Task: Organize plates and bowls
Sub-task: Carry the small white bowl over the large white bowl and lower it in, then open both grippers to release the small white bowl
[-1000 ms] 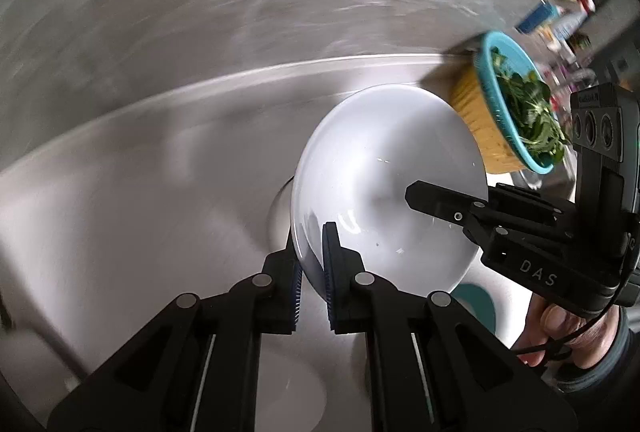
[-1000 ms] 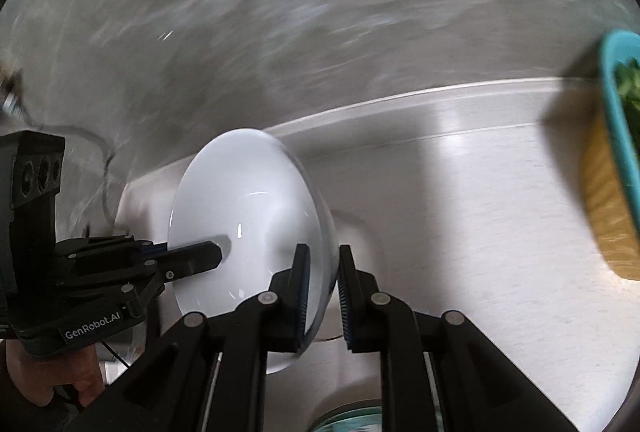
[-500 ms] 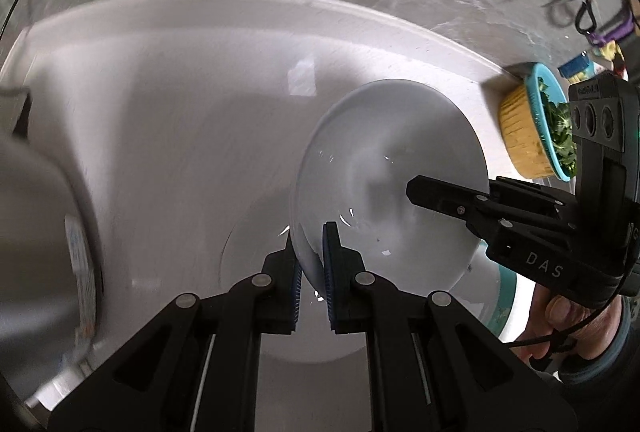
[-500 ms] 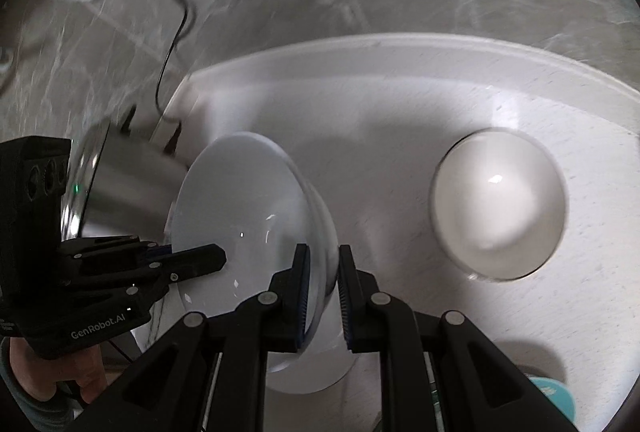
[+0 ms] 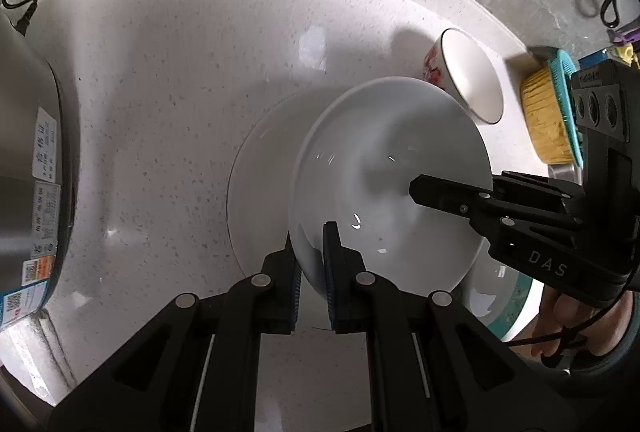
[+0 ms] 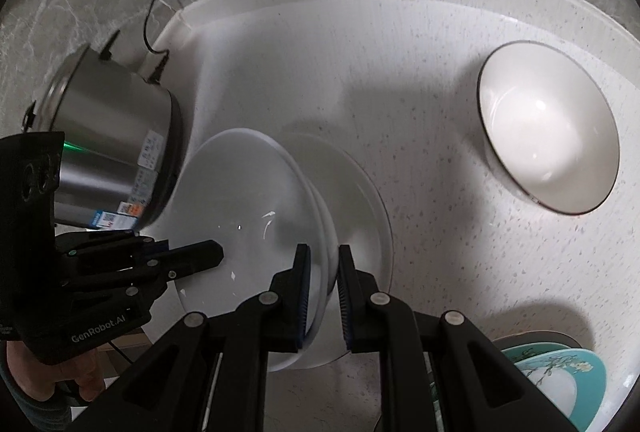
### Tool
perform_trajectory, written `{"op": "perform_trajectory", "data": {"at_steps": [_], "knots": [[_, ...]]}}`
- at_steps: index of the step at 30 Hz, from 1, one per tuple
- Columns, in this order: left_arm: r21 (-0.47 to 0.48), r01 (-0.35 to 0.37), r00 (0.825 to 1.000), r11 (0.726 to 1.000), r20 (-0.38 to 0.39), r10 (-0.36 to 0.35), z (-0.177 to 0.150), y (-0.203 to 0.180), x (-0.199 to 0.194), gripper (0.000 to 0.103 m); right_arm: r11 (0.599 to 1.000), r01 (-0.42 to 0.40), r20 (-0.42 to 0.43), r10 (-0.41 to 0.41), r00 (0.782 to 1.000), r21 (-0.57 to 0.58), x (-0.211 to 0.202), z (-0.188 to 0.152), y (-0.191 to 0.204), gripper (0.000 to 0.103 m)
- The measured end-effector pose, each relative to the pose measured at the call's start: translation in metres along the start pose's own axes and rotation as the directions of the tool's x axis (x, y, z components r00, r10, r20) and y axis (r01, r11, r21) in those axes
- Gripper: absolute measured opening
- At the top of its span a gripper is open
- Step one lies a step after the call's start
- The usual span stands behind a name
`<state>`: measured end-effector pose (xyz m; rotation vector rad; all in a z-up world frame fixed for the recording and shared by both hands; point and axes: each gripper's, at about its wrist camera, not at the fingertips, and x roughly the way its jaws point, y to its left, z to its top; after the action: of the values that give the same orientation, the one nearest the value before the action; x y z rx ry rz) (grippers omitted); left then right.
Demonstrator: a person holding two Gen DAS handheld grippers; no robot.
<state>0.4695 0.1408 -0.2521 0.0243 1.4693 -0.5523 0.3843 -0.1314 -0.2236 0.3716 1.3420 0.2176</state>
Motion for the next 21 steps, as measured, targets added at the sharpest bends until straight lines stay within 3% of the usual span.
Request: {"op": "perform_trajectory", "data": {"at_steps": [12, 21], "knots": [[0.004, -0.047, 0.998, 0.999, -0.033, 0.047, 0.002, -0.001, 0.030, 0.008, 1.000, 0.021, -0.054, -0.022, 0.998, -0.016, 0.020, -0.005, -0.004, 0.014], [0.010, -0.083, 0.996, 0.997, -0.012, 0.083, 0.017, -0.017, 0.039, 0.012, 0.991, 0.097, -0.039, -0.101, 0.994, -0.097, 0.024, -0.005, 0.009, 0.014]]}}
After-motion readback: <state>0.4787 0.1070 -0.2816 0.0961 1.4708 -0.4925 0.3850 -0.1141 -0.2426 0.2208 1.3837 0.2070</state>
